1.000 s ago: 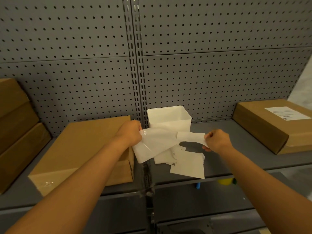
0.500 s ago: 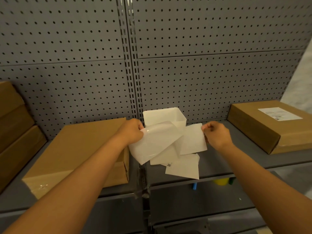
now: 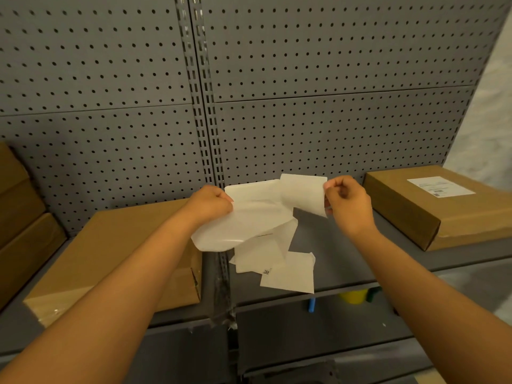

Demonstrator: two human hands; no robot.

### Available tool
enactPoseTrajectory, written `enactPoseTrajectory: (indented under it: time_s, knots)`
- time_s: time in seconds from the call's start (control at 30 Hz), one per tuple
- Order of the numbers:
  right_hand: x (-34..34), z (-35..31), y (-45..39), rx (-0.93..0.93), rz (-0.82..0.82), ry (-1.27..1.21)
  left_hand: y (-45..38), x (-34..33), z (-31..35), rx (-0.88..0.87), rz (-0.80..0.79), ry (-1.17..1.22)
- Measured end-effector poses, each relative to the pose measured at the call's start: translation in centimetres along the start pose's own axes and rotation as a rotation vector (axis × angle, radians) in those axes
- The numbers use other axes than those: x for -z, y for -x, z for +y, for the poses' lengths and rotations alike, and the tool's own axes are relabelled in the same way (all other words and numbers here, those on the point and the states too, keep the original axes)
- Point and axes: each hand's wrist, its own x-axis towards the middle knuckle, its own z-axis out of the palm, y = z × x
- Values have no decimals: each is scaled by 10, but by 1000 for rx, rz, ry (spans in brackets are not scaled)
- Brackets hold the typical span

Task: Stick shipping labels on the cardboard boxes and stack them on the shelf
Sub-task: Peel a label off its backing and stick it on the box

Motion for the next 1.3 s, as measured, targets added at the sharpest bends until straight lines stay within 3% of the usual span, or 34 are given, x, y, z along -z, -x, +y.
enactPoseTrajectory:
  time_s: [0.17, 0.37, 0.5, 0.73, 1.03, 1.1, 1.3]
  knots:
    - [-4, -3, 3, -7, -38, -34, 6, 8, 0, 112, 17, 354]
    - [-9, -6, 6, 8, -55, -38, 11, 12, -10, 64, 51, 452]
    - [-11, -7, 6, 21, -39, -62, 15, 13, -17, -12, 57, 298]
    - [-15, -14, 7, 41, -34, -77, 14, -8, -18, -41, -116, 67]
    - [-18, -31, 11, 90, -29, -158, 11, -55, -15, -146, -54, -229]
    - [-19, -34, 12, 101, -57, -179, 11, -53, -11, -145, -16, -134]
    - [-36, -46, 19, 169, -125, -210, 30, -20, 20, 11, 12, 565]
